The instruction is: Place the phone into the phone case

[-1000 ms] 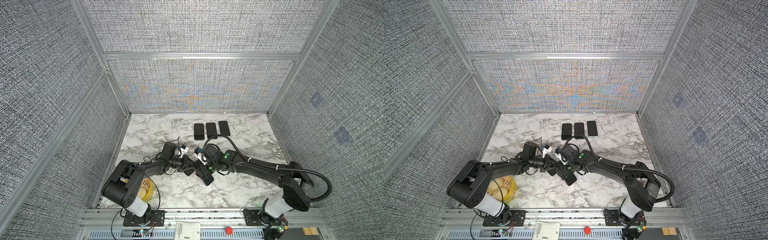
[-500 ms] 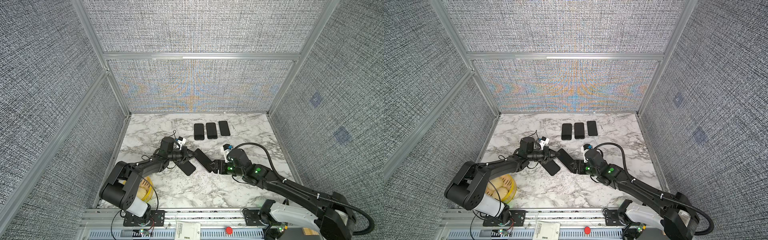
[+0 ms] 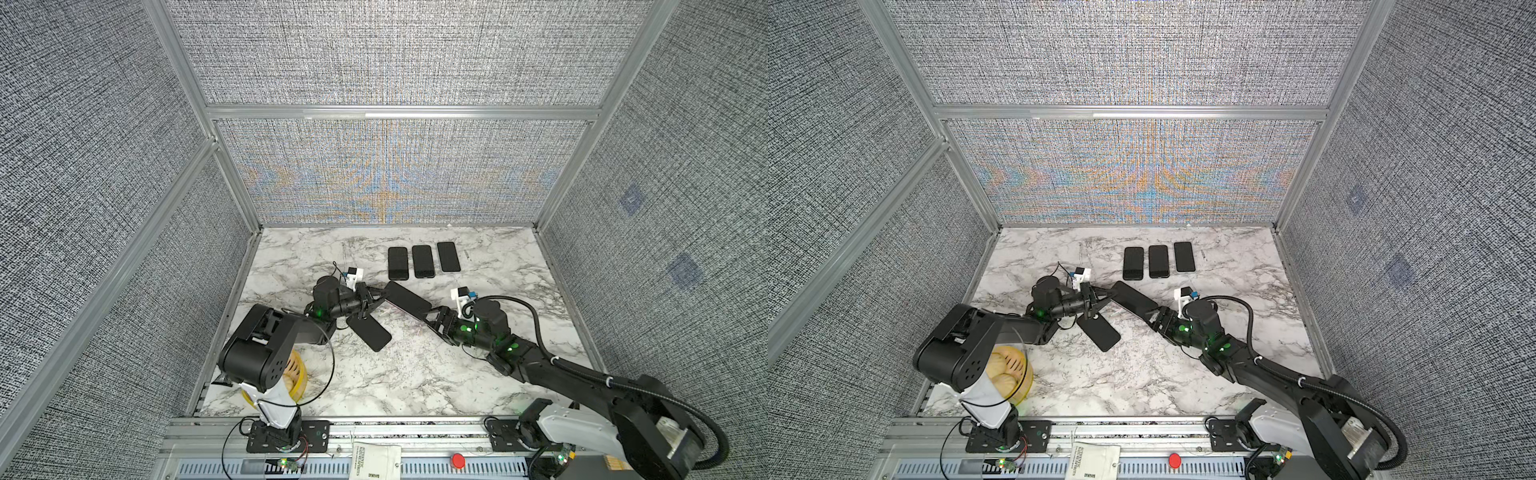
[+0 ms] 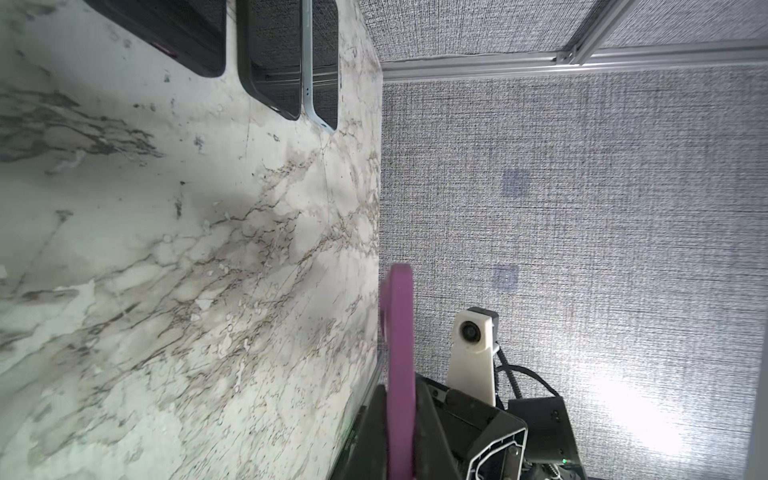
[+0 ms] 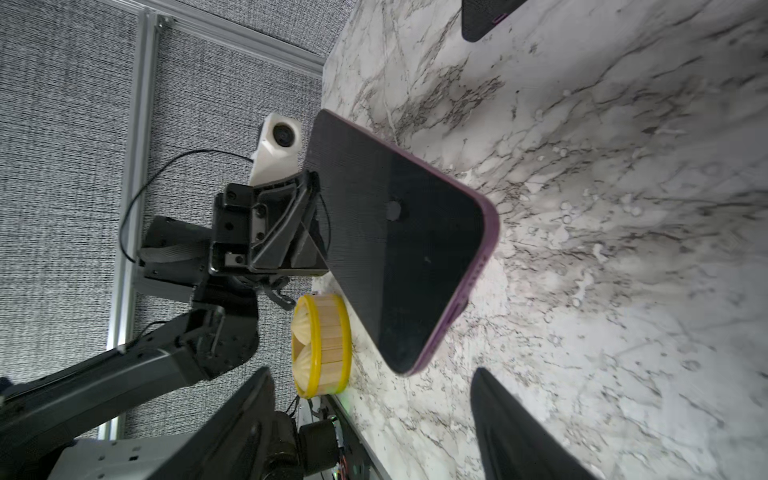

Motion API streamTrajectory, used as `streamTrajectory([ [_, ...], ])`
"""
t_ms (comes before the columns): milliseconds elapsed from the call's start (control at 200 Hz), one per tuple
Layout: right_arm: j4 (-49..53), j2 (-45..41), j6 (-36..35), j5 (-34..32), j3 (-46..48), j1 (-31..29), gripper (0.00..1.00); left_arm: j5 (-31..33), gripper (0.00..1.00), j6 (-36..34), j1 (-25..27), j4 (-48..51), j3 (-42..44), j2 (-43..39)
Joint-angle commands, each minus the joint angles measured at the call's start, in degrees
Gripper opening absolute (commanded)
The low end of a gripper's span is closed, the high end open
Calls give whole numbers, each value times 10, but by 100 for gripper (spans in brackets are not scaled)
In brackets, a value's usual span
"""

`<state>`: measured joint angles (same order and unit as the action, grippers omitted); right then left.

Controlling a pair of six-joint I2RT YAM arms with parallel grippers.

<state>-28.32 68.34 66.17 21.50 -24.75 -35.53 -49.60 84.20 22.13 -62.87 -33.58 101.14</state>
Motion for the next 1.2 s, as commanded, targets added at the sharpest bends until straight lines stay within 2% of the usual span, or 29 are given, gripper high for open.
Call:
streamTrajectory([
  [0, -148, 30, 42, 30, 12, 8, 72, -3, 0, 84, 0, -171, 4, 27],
  [65, -176, 44, 45, 29, 18, 12, 66, 0, 0, 77, 0, -171, 12, 19],
  [205, -172, 41, 33, 13, 27, 18, 59, -6, 0, 70, -1, -161, 8, -6],
  [655, -159, 41, 2, 0, -2, 36, 43, -9, 0, 72, 0, -171, 23, -5],
  [780, -173, 53, 5, 2, -5, 38, 33, -10, 0, 73, -1, -171, 22, -6],
  [985, -164, 47, -6, -3, -3, 38, 24, -15, 0, 71, -1, -171, 23, -1],
  [1130, -148, 39, -11, -3, -8, 38, 17, -15, 7, 70, 0, -171, 27, 0],
  [1195, -142, 36, -11, -4, -8, 38, 14, -13, 15, 63, 0, -168, 31, -2],
])
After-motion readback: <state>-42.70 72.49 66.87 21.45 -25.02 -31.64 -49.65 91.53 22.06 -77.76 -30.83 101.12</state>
